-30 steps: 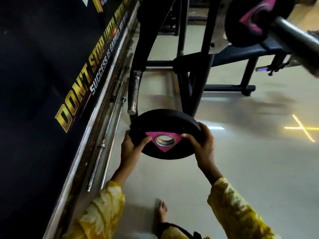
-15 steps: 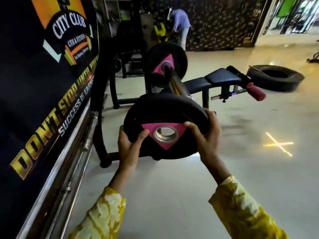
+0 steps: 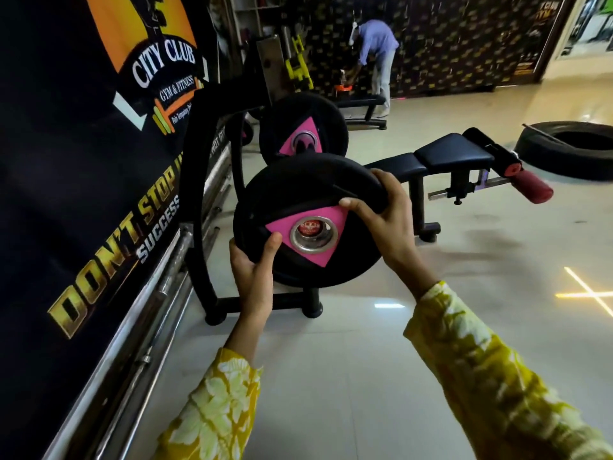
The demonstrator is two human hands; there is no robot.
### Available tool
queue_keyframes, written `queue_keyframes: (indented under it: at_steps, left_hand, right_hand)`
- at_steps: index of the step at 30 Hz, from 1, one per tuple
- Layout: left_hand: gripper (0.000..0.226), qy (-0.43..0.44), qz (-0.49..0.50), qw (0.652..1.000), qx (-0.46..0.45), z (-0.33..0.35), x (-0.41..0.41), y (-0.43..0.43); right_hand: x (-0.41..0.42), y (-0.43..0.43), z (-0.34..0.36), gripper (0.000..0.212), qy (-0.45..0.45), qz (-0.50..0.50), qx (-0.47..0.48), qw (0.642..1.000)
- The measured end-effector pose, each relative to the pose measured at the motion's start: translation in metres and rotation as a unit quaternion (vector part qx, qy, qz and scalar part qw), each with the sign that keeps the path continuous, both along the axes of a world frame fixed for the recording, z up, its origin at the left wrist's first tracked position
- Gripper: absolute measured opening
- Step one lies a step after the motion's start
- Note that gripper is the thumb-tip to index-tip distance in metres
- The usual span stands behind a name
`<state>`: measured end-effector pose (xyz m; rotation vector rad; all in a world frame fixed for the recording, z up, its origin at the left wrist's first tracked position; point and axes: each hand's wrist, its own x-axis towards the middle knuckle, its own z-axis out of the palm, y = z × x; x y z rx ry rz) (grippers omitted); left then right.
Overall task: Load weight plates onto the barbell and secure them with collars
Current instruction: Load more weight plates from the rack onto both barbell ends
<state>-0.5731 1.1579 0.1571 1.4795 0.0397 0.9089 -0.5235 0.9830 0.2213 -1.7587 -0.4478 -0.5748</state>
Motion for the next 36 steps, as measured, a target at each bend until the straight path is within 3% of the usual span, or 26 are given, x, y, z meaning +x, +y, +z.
queue_keyframes:
  at_steps: [11,14,16,19,21,23,26,33,36]
  left_hand:
    - [0.039,0.006,0.039,0.999,0.006,0.003,0.046,0.009]
    - [0.055,0.006,0.139,0.985,0.104,0.002,0.058,0.009]
    - [0.063,-0.019,0.223,0.935,0.277,0.003,0.067,0.013]
    - [0.056,-0.07,0.29,0.806,0.512,0.011,0.087,0.021]
    - [0.057,-0.065,0.325,0.752,0.57,0.015,0.097,0.023]
    - [0.057,-0.068,0.355,0.726,0.584,0.011,0.106,0.026]
    - [0.056,-0.08,0.371,0.715,0.587,0.012,0.123,0.032]
    - [0.056,-0.093,0.342,0.755,0.552,0.021,0.196,0.053]
    - [0.056,-0.123,0.326,0.749,0.563,0.016,0.232,0.064]
  right_hand:
    - [0.057,0.012,-0.007,0.054,0.003,0.013,-0.016,1.0]
    - [0.071,0.014,-0.017,0.058,-0.075,-0.066,-0.09,0.991]
    - [0.072,0.02,-0.029,0.06,-0.179,-0.196,-0.18,0.947]
    - [0.075,0.03,-0.05,0.061,-0.269,-0.293,-0.249,0.883]
    - [0.083,0.032,-0.056,0.062,-0.302,-0.328,-0.269,0.854]
    - [0.094,0.032,-0.058,0.056,-0.319,-0.342,-0.271,0.841]
    - [0.114,0.036,-0.054,0.055,-0.316,-0.321,-0.272,0.85]
    - [0.172,0.054,-0.05,0.053,-0.3,-0.372,-0.278,0.833]
    - [0.201,0.061,-0.049,0.052,-0.313,-0.376,-0.278,0.827]
